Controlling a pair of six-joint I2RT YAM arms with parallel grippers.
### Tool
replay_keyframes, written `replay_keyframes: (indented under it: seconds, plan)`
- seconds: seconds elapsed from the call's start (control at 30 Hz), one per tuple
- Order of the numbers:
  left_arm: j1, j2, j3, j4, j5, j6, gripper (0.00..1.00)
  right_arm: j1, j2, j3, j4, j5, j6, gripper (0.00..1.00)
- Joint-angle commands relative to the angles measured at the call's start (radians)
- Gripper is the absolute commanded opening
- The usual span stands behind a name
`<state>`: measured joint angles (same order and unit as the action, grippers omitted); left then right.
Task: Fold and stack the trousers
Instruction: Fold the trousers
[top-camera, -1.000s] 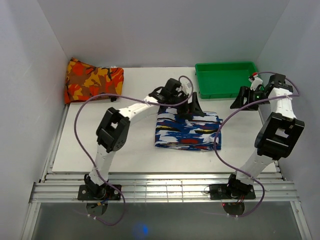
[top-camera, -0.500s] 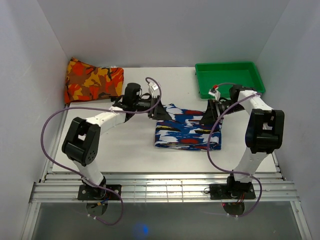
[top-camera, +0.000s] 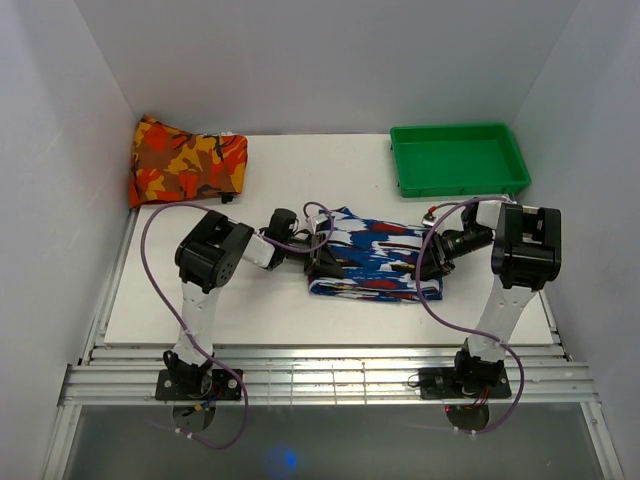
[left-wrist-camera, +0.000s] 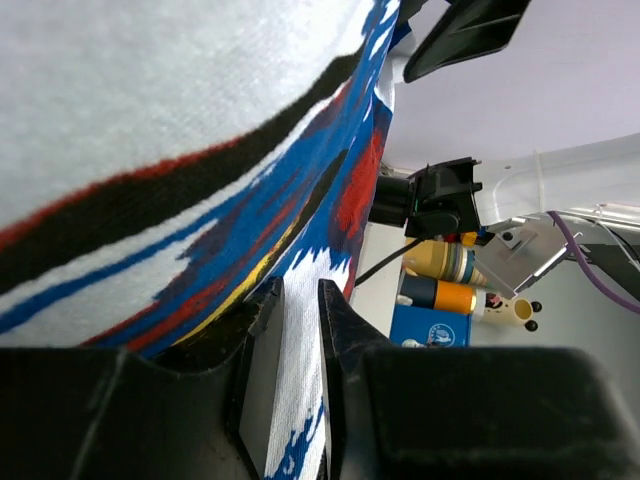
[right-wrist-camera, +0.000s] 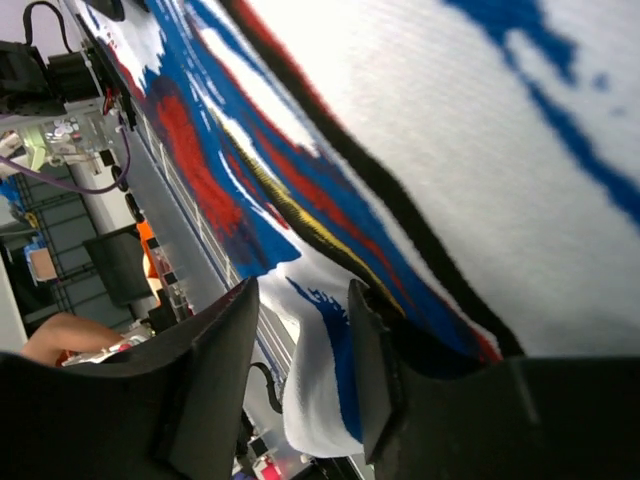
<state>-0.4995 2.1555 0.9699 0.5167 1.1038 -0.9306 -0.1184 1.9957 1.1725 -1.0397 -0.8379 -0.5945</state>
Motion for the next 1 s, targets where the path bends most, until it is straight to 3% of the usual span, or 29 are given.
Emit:
replay_keyframes:
  seconds: [0.0, 0.27, 0.4, 0.53, 0.7, 0.73, 0.8, 0.87, 0.9, 0.93, 0.97]
  plan:
    - [0.001, 0.024, -0.019, 0.005, -0.074, -0.004, 0.33, -0.004, 0.055, -0.034, 0.171, 0.206, 0.041, 0.47]
    - [0.093, -0.006, -0.055, -0.132, -0.167, 0.073, 0.39, 0.008, 0.117, 0.044, 0.240, 0.293, 0.128, 0.45]
    - [0.137, -0.083, -0.079, -0.149, -0.128, 0.139, 0.42, 0.112, 0.100, 0.085, 0.260, 0.296, 0.166, 0.45]
    - [0.144, -0.224, -0.068, -0.204, -0.108, 0.238, 0.62, 0.158, 0.043, 0.139, 0.251, 0.221, 0.197, 0.45]
    - [0.193, -0.420, -0.089, -0.369, -0.151, 0.289, 0.75, 0.132, -0.151, 0.151, 0.233, 0.146, 0.252, 0.60]
    - [0.211, -0.443, -0.092, -0.404, -0.194, 0.311, 0.76, 0.132, -0.179, 0.150, 0.231, 0.145, 0.265, 0.71]
    - [0.231, -0.505, -0.102, -0.503, -0.232, 0.319, 0.78, 0.079, -0.259, 0.141, 0.224, 0.160, 0.301, 0.80]
    - [0.248, -0.543, -0.106, -0.608, -0.321, 0.320, 0.80, 0.054, -0.310, 0.110, 0.221, 0.199, 0.321, 1.00]
    - [0.249, -0.562, -0.106, -0.645, -0.372, 0.323, 0.87, 0.034, -0.357, 0.095, 0.227, 0.232, 0.346, 0.97]
    - [0.250, -0.586, -0.100, -0.682, -0.419, 0.325, 0.88, 0.026, -0.379, 0.058, 0.231, 0.268, 0.361, 0.90]
    - [0.250, -0.597, -0.102, -0.720, -0.455, 0.322, 0.89, 0.022, -0.403, 0.035, 0.240, 0.308, 0.377, 0.90]
